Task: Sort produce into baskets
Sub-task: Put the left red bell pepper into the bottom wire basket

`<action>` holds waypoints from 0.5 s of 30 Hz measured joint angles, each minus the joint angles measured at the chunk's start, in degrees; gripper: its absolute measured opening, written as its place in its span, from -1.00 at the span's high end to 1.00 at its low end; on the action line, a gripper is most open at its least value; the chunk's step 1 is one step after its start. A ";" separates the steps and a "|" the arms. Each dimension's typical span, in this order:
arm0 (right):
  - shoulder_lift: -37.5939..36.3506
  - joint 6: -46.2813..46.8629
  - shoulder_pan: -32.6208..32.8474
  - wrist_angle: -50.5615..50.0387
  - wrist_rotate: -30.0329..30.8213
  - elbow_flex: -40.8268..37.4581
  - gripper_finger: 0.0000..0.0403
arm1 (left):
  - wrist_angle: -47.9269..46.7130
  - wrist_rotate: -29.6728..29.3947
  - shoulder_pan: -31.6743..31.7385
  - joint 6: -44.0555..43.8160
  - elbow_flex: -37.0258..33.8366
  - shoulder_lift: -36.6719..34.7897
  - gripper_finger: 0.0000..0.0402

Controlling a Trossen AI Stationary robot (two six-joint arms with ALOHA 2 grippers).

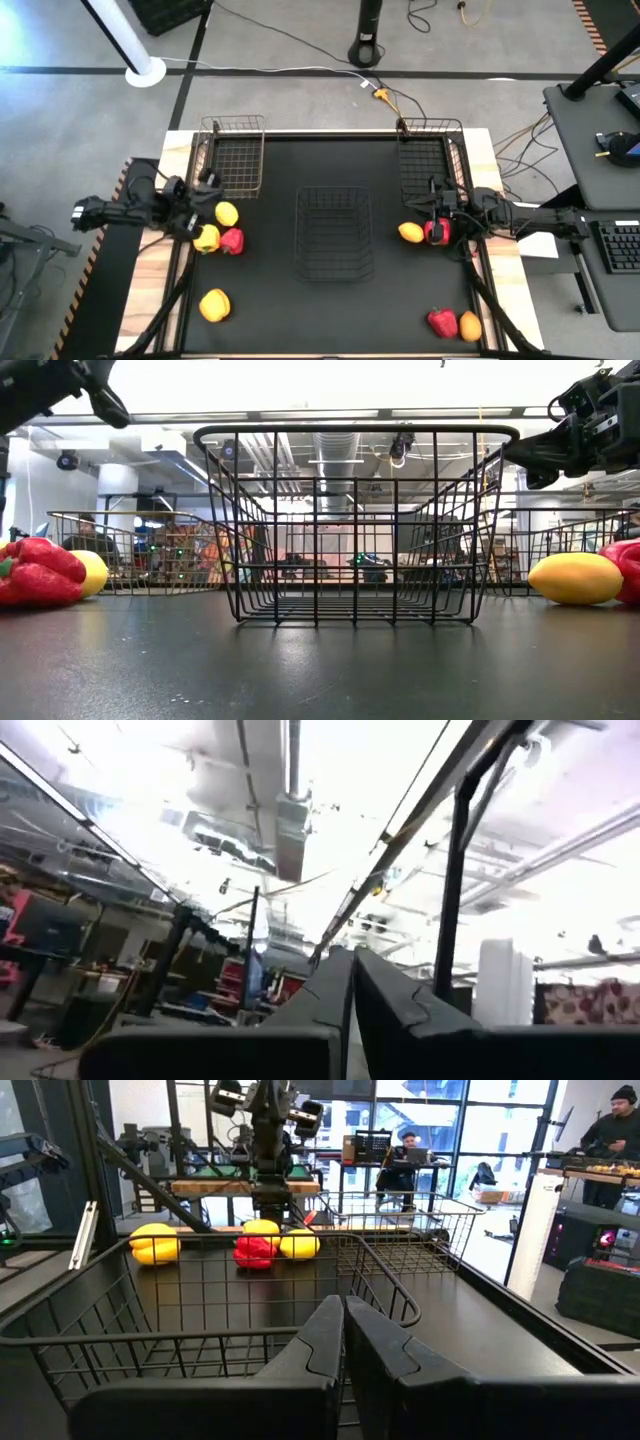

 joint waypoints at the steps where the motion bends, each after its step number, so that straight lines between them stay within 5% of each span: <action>1: -0.01 0.00 0.00 0.01 -0.02 0.00 0.95 | 0.39 0.10 0.00 0.08 0.00 0.84 1.00; 15: -0.01 0.00 0.00 -0.01 -0.02 0.01 0.95 | 0.72 -5.97 0.00 -8.32 1.68 16.06 1.00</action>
